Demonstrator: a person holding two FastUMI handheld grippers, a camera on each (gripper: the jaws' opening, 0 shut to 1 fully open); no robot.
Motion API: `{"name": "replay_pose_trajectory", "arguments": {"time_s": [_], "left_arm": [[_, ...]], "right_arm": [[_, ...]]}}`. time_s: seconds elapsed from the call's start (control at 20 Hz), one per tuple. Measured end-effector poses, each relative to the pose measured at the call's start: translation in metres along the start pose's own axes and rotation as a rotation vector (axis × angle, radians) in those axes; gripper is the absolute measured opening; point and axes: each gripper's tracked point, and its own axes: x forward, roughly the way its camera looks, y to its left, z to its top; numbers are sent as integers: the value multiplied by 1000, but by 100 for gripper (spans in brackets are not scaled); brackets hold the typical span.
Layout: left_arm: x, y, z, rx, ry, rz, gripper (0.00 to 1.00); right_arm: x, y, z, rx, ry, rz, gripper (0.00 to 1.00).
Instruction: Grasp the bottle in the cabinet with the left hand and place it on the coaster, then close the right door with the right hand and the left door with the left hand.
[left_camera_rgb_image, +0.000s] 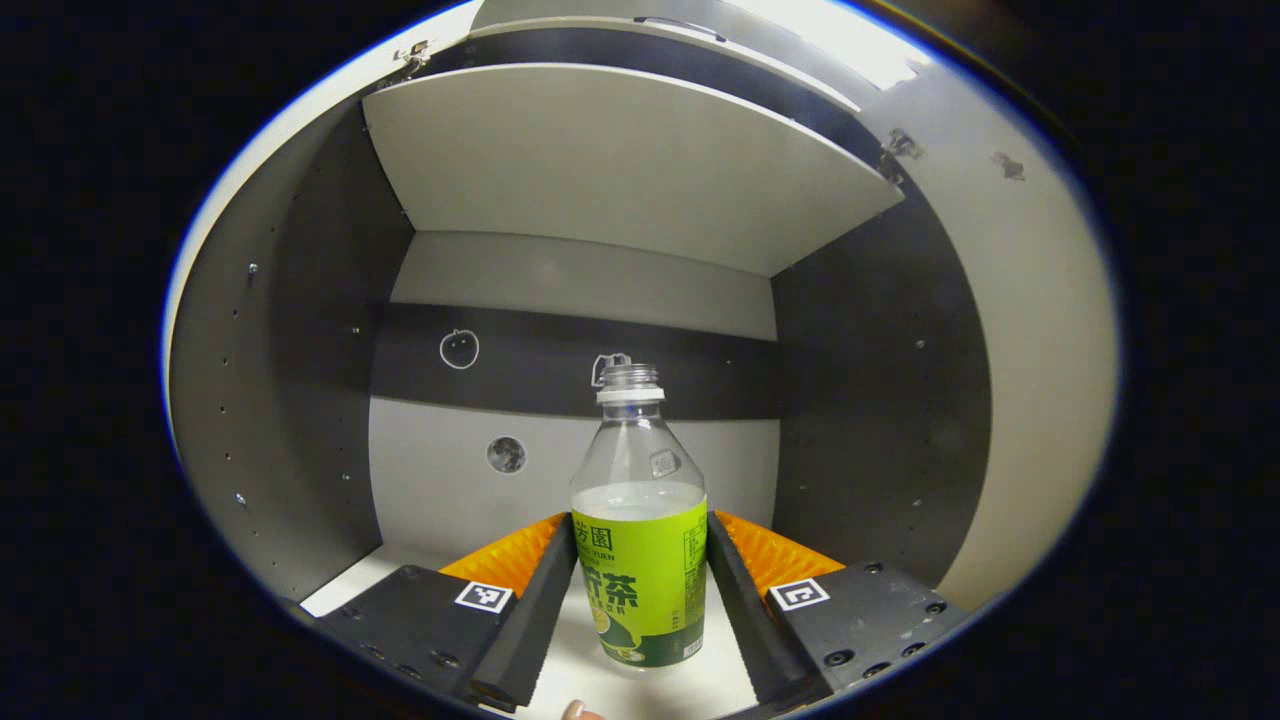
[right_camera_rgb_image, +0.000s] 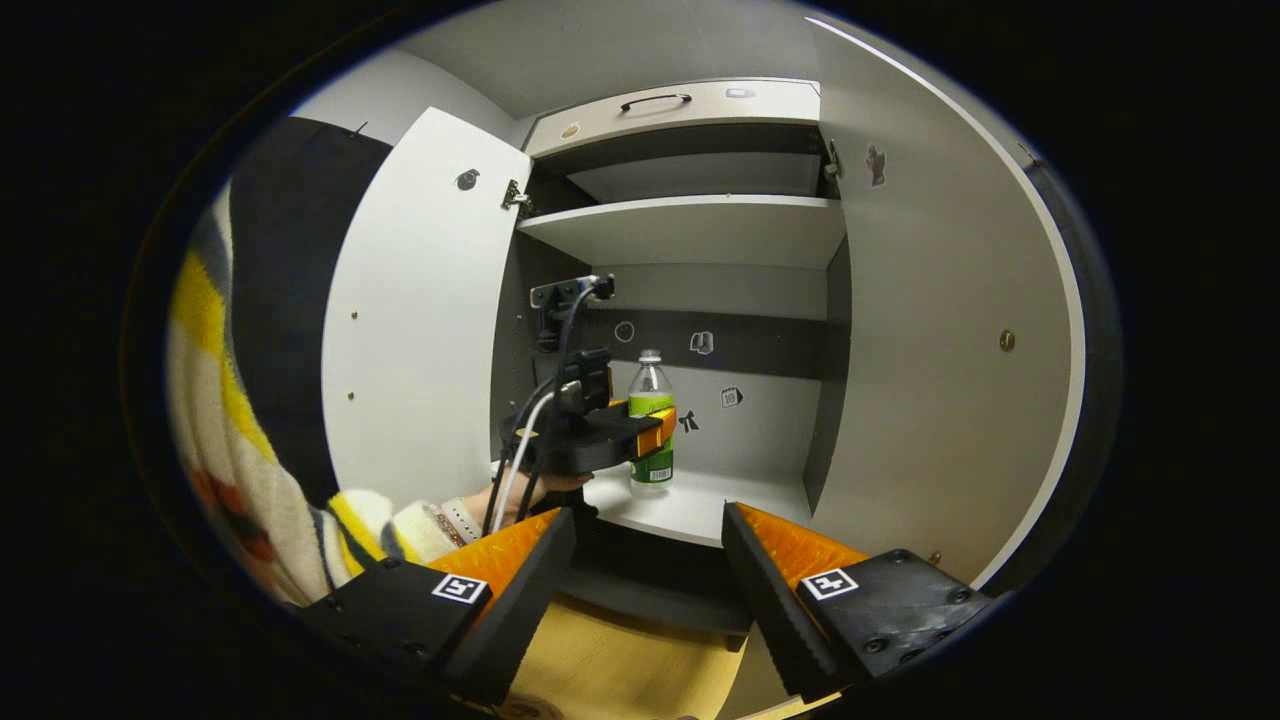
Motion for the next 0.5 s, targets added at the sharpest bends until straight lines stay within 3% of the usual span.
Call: {"name": "replay_pose_trajectory", "arguments": {"time_s": [0.2, 0.5], "left_arm": [[-50, -9, 18, 34, -8, -13, 78], [-148, -31, 25, 1, 9, -53, 79]], "right_arm": [[-19, 13, 5, -10, -21, -25, 98], [-69, 24, 0, -27, -2, -116, 98]]}}
